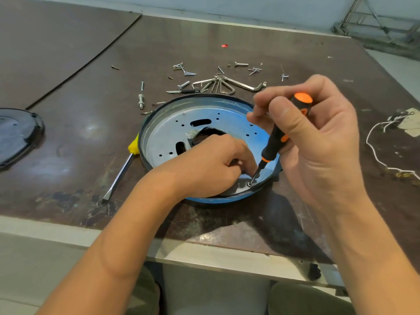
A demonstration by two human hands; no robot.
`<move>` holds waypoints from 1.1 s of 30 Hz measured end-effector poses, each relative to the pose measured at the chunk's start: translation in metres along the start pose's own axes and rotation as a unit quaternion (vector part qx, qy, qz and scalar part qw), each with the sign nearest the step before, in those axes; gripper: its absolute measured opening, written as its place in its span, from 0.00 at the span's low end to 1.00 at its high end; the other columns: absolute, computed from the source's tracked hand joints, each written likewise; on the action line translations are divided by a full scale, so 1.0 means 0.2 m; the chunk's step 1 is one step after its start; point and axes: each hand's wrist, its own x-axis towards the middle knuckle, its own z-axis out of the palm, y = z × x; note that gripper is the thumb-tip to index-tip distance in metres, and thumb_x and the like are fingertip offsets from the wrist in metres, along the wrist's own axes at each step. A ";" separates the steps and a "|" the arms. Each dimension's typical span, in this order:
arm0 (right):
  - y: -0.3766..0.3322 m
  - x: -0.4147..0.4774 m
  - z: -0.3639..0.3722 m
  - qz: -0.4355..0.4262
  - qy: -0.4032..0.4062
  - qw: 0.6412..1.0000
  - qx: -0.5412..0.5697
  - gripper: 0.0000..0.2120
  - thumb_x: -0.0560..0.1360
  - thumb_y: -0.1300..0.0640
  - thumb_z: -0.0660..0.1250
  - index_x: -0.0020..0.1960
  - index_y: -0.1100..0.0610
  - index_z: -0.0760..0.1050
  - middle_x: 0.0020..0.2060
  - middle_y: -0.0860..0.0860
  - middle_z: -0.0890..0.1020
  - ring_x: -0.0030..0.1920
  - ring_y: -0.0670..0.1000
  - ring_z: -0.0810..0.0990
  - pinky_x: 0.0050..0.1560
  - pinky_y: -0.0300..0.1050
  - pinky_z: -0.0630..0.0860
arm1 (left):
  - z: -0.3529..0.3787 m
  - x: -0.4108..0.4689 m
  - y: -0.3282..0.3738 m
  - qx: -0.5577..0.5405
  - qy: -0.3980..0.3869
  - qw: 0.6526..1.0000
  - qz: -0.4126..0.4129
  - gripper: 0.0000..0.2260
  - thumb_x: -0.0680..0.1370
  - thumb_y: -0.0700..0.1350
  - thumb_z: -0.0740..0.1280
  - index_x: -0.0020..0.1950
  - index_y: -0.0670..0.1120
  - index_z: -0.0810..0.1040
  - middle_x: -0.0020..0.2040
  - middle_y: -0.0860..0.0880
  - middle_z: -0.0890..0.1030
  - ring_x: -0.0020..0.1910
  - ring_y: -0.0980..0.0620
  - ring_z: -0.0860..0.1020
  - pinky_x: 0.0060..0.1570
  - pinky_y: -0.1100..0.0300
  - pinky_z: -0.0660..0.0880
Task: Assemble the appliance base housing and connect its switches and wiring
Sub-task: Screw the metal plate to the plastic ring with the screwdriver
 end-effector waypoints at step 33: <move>-0.02 0.01 -0.04 0.061 -0.057 0.995 0.063 0.11 0.81 0.59 0.60 0.60 0.63 0.74 0.47 0.57 0.83 0.47 0.56 0.79 0.55 0.53 0.76 | -0.01 -0.01 0.00 0.016 -0.009 1.000 -0.003 0.17 0.75 0.34 0.62 0.48 0.55 0.81 0.46 0.59 0.77 0.46 0.58 0.76 0.46 0.64 0.72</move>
